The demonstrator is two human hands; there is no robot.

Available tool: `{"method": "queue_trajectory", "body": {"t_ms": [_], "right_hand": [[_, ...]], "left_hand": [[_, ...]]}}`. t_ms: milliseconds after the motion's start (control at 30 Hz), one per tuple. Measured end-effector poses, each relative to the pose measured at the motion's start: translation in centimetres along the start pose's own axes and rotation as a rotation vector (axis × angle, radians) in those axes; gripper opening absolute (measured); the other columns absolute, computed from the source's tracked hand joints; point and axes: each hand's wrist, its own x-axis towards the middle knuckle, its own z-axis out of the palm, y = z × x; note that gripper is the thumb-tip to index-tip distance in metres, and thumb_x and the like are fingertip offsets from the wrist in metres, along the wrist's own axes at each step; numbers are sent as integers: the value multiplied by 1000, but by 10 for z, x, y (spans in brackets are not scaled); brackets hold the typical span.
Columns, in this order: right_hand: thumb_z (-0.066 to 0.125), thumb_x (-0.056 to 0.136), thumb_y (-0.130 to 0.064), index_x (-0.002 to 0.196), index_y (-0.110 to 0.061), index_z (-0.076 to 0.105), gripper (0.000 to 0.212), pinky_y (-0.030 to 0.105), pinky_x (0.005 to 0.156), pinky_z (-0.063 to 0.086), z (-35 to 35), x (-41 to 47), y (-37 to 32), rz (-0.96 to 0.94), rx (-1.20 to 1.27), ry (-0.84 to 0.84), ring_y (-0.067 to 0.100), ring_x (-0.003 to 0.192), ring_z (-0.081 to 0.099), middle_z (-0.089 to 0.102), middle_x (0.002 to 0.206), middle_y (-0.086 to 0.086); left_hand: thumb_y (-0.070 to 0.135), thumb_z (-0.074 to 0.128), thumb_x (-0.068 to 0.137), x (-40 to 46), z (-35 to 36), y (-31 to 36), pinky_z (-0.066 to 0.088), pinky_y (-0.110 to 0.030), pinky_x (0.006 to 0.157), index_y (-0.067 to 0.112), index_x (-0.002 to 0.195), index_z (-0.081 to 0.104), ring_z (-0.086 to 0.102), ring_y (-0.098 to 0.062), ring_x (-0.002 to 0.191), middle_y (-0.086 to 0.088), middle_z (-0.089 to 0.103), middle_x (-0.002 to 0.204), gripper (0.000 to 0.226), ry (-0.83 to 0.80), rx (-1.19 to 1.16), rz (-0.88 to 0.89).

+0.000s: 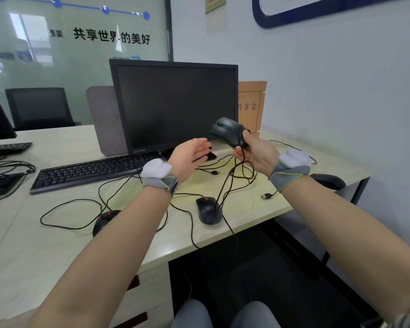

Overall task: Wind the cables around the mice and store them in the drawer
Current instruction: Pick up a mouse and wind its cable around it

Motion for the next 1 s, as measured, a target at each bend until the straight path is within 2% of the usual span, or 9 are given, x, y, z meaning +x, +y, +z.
{"method": "queue_trajectory", "body": {"t_ms": [100,200,333,467,533,633,767,867,1000], "right_hand": [[46,97,-24,91,-9,54,18,21,55,56,5,-2,3,-47,-37,-56,8,43,59,58,83,9],[44,98,-25,117,-3,54,31,24,63,56,8,-4,6,-109,-130,-115,15,63,62,62,90,11],[45,98,-27,128,-5,48,38,23,62,55,11,-7,10,-140,-165,-90,16,71,62,62,93,6],[48,97,-27,131,-6,45,41,34,79,55,13,-5,11,-163,-134,-21,24,81,65,61,110,16],[48,96,-28,132,-6,44,42,36,80,54,13,-6,11,-184,-158,-13,29,86,64,60,118,21],[45,98,-29,128,-7,44,37,25,60,56,8,-9,4,-216,-58,-42,21,78,68,59,116,13],[44,96,-40,111,-19,51,27,22,63,49,-7,-12,-16,-245,-203,-61,11,72,63,62,101,0],[45,95,-42,93,-27,57,20,22,61,37,-21,-10,-27,-215,-393,-83,9,67,54,58,91,-2],[45,95,-42,93,-27,60,21,22,59,34,-30,-11,-32,-197,-445,-121,9,65,53,63,83,-5]], "left_hand": [[14,47,95,-3,31,5,53,-25,81,10,108,55,61,-21,100,-8,61,104,16,-18,87,122],[18,56,89,-6,56,8,53,-20,64,21,87,55,58,-9,75,1,59,82,4,-11,335,203],[21,57,85,0,66,4,54,-40,86,10,102,48,58,-25,90,-10,55,101,22,222,542,153],[17,58,84,-1,69,-8,56,-46,83,11,103,39,56,-29,99,-17,51,119,28,263,459,93],[15,59,85,-4,72,-12,59,-38,64,15,99,32,60,-27,84,-13,52,109,30,226,345,92],[20,58,89,-4,64,-13,41,-17,35,13,103,34,57,-11,47,-10,60,100,29,106,394,109],[21,43,96,-3,47,-15,29,-18,43,17,82,55,36,-4,34,0,55,62,19,-168,494,243],[16,36,99,2,37,-14,23,-14,38,17,76,54,31,-3,34,-1,40,56,30,-176,402,316],[17,34,100,4,29,-18,24,-15,39,16,78,54,29,-4,35,2,38,51,30,-203,454,310]]}}
